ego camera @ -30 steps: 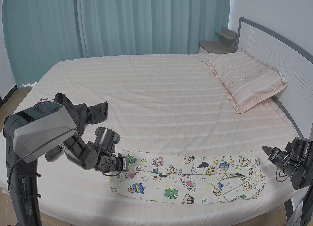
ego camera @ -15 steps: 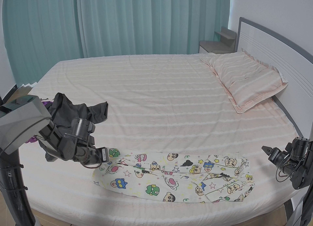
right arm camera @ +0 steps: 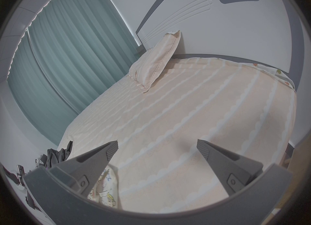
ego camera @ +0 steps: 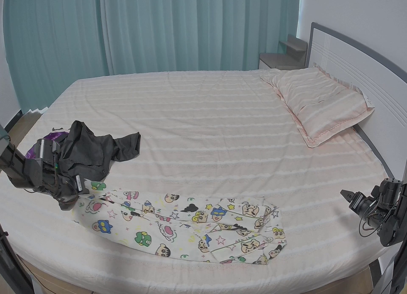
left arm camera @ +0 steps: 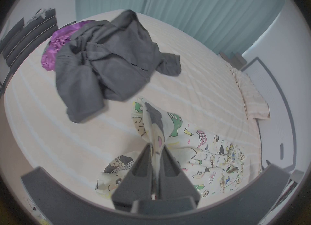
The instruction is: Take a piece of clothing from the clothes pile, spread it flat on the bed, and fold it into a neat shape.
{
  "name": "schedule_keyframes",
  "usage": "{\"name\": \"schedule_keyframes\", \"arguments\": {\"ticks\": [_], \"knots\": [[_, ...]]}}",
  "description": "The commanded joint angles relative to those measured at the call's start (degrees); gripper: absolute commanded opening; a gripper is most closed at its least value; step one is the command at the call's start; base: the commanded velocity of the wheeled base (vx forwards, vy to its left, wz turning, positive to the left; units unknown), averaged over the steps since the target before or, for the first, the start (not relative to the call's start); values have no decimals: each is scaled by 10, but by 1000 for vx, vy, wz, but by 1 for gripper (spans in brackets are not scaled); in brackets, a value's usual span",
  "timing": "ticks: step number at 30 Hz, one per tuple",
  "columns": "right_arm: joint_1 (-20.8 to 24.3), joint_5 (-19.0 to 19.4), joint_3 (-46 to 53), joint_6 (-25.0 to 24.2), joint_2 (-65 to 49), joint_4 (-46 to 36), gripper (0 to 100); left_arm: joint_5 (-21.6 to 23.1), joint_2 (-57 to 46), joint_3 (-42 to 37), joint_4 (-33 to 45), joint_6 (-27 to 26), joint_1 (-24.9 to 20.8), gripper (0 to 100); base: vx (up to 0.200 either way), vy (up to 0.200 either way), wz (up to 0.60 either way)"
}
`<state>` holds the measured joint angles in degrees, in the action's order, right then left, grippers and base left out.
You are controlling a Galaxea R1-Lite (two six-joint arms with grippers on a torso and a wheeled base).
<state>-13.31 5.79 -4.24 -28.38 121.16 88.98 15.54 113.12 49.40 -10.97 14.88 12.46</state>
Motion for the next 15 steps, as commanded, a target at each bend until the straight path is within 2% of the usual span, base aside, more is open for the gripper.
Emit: {"name": "schedule_keyframes", "arguments": {"ticks": [1,8,11,14,15], "knots": [[-5,-1,-2,0,-4,8,100,30,-58,38,47,-13,80,0,0,0,0],[-5,-1,-2,0,-4,8,100,26,-76,81,112,-11,83,0,0,0,0],[-5,-1,-2,0,-4,8,100,14,-77,83,133,-9,42,0,0,0,0],[-5,-1,-2,0,-4,8,100,-24,-81,77,141,-3,-10,0,0,0,0],[-5,-1,-2,0,-4,8,100,-24,-81,77,141,-3,-10,0,0,0,0]]}}
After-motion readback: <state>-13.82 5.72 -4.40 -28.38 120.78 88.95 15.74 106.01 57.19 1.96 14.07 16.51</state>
